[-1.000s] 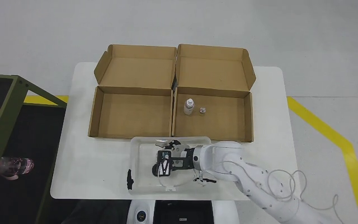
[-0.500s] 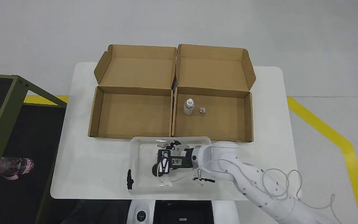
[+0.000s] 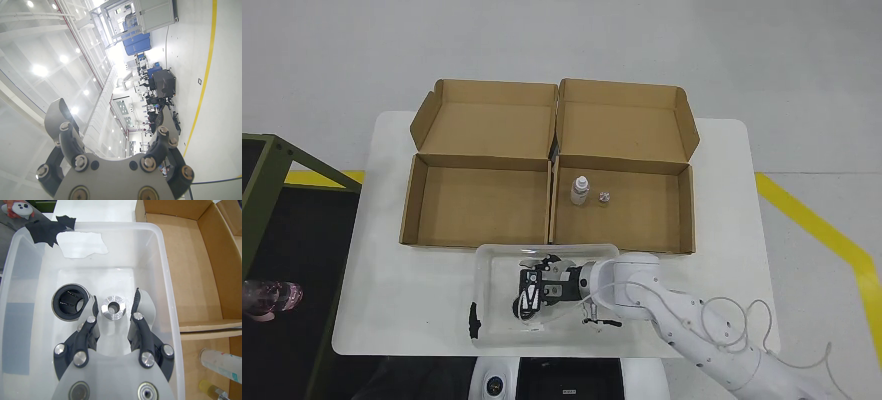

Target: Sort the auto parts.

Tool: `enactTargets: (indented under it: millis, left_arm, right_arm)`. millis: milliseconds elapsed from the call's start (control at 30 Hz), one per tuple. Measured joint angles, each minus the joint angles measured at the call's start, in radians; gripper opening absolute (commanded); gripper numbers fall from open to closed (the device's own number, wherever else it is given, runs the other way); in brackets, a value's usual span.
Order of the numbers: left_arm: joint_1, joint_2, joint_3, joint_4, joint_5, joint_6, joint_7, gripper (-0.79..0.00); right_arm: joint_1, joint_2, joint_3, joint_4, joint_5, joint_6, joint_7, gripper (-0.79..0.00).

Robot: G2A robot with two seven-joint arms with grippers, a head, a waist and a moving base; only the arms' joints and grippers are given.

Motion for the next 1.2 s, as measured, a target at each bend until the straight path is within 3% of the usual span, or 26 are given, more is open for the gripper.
enactTargets:
  millis: [700,833,1000,1200]
  left_arm:
    - [0.0,0.0,0.0,0.0,0.0,0.0,0.0,0.0]
    - [0.0,0.0,0.0,0.0,0.0,0.0,0.0,0.0]
    - [0.0,0.0,0.0,0.0,0.0,0.0,0.0,0.0]
    - [0.0,0.0,0.0,0.0,0.0,0.0,0.0,0.0]
  right_arm:
    - [0.023,-0.03,-0.031,0.085,-0.012,0.003,0.004,-0.453]
    - [0.025,-0.035,-0.033,0.096,-0.015,0.004,0.003,-0.57]
    - [0.028,-0.041,-0.036,0.106,-0.015,0.0,0.001,-0.785]
    - [0.029,-0.044,-0.03,0.093,-0.014,-0.004,-0.003,-0.785]
